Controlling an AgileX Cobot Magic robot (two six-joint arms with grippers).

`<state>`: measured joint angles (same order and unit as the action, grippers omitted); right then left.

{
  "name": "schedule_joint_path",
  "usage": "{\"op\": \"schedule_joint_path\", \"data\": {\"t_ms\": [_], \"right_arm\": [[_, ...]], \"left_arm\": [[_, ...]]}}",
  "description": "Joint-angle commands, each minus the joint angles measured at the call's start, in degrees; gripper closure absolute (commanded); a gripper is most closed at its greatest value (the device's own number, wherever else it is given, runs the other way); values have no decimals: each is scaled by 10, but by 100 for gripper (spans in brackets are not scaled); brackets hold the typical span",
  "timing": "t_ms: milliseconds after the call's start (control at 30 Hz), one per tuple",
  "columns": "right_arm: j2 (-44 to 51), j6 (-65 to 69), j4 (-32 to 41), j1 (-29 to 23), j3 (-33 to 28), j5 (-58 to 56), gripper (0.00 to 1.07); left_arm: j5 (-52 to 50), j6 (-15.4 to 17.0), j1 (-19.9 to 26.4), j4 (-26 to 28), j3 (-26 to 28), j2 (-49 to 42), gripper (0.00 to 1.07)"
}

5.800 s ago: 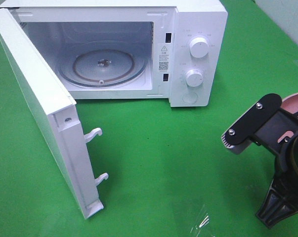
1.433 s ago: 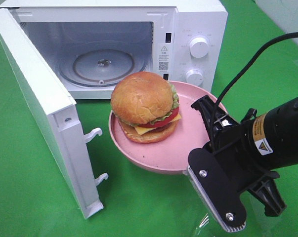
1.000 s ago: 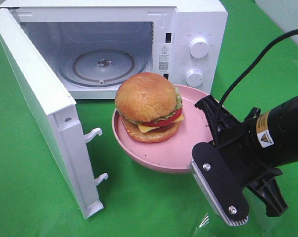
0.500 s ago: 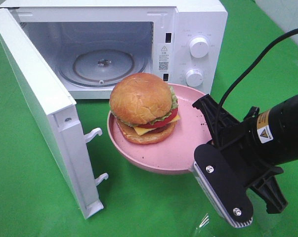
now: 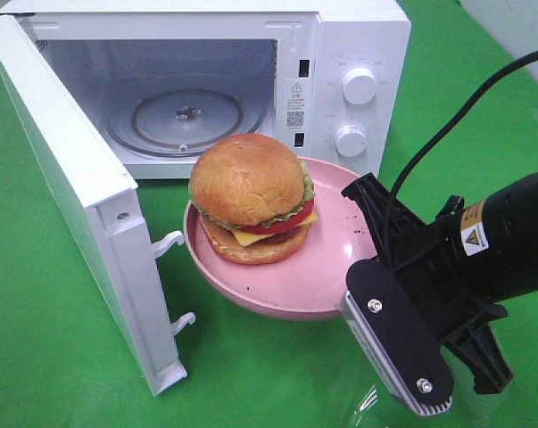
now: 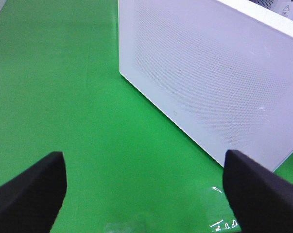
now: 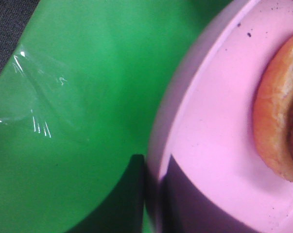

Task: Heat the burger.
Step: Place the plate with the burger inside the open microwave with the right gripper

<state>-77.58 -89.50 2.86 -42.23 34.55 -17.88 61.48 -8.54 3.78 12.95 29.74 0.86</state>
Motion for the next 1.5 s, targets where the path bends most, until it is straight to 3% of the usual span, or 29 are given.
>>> {"op": "schedule_joint_path", "data": {"t_ms": [33,200,767,1033,1500], "right_arm": [[8,-1,-9,1,18,34,107],[8,52,-46,0,42,2,107],[33,53,-58,0,60,-90,107],[40,56,-60,0,97,-139,107],[8,65,-66,0,137,-148,107]], "left_arm": [[0,-1,1,1,-2,-1,26],[0,-1,1,1,-2,-1,26],[0,-1,1,2,-2,-1,26],[0,-1,1,2,-2,-1,26],[0,-1,1,2,-2,-1,26]]}}
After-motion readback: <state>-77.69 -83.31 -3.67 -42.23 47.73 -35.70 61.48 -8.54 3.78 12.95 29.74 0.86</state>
